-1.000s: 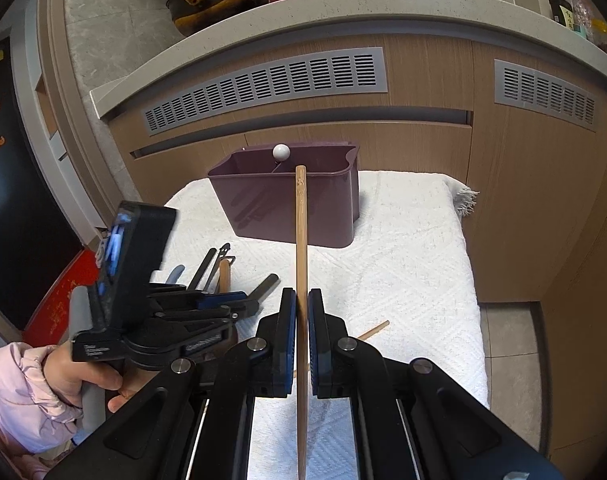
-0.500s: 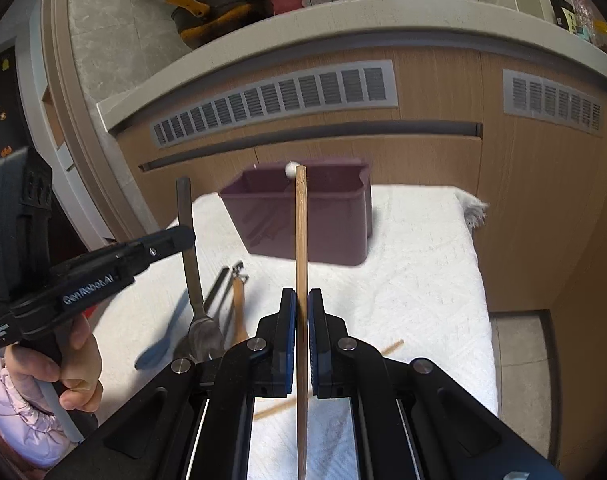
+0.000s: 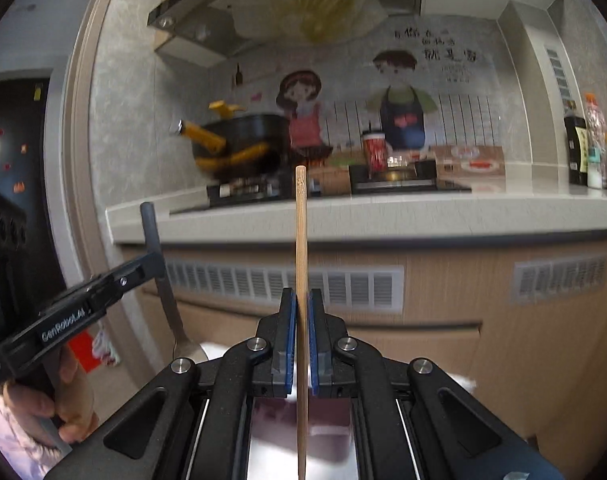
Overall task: Organize utensils
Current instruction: 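Lower both items into the holder and open both tools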
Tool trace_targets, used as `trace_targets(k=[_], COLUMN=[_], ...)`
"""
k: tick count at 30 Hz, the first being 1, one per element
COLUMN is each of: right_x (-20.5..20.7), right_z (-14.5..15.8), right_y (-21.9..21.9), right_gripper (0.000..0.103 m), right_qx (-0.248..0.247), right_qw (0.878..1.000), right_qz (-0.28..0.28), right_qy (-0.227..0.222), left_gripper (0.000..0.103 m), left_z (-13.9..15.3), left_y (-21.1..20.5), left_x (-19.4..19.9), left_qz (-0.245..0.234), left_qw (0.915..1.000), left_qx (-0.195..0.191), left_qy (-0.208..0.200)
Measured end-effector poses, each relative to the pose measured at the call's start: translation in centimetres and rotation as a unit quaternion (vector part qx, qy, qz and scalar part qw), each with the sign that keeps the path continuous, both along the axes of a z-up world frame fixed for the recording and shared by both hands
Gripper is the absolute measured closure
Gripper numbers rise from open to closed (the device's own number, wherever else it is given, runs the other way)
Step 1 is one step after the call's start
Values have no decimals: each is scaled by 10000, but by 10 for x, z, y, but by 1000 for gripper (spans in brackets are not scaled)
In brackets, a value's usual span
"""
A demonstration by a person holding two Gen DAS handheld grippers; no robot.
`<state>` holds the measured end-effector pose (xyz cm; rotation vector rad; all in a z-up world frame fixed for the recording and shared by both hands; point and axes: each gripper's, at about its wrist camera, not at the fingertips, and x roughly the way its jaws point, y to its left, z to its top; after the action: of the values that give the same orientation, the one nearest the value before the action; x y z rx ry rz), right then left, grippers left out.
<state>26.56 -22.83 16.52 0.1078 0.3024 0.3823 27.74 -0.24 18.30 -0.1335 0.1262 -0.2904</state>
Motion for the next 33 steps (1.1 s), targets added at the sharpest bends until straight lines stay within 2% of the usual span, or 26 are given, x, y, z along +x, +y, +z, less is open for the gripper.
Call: trace_targets(k=[5,8,14,18,19,20,21,22,23,24,26,28,30,31,32,33], right_x=[44,65,93,101,104,105,105,103,99,95,86,74,60,56,48,40], right_z=[-15,-31,-78,-107,-114,-119,-123,-127,-129,-130,-131,-134,-137,-140,-142,-144], right_y=[13,19,32,37,39,39,38,37,34,32,27,22,17,17,16,14], right_gripper=[98,98,98,96,90,80,74,61,53,49,40,39,38,31,19,15], right_qx=[22,-16,-281,-514,-611,-649,-688,-731,-768,-801,-837,-887,-990,-1035,-1083,-1115], right_qw=[9999,9996,9971,9928,9893,9870,9854,9845,9840,9837,9828,9813,9788,9777,9766,9760], right_qz=[-90,-121,-228,-160,-74,-24,-4,-49,-131,-192,-216,-271,-306,-303,-308,-326], right_qy=[125,240,665,1073,1320,1468,1559,1596,1599,1600,1630,1689,1769,1803,1833,1844], left_gripper=[100,100,100,96,95,90,80,74,59,49,47,46,45,44,40,35], left_z=[-19,-38,-91,-125,-129,-133,-134,-134,-134,-134,-136,-142,-151,-156,-161,-168], left_y=[7,5,10,12,15,21,25,30,35,39,44,50,57,61,64,68], left_x=[35,53,88,106,107,107,104,100,94,88,73,63,51,44,37,30], left_qz=[63,177,20,-87,-72,-42,3,74,174,284,424,393,295,347,439,529], left_qw=[9999,9997,9966,9893,9873,9851,9840,9833,9826,9821,9806,9746,9690,9662,9629,9591], left_qx=[-105,19,-169,-223,-280,-363,-414,-447,-447,-398,-261,-98,-130,-137,-123,-82], left_qy=[88,157,809,1436,1563,1680,1735,1763,1796,1818,1897,2203,2448,2552,2659,2778])
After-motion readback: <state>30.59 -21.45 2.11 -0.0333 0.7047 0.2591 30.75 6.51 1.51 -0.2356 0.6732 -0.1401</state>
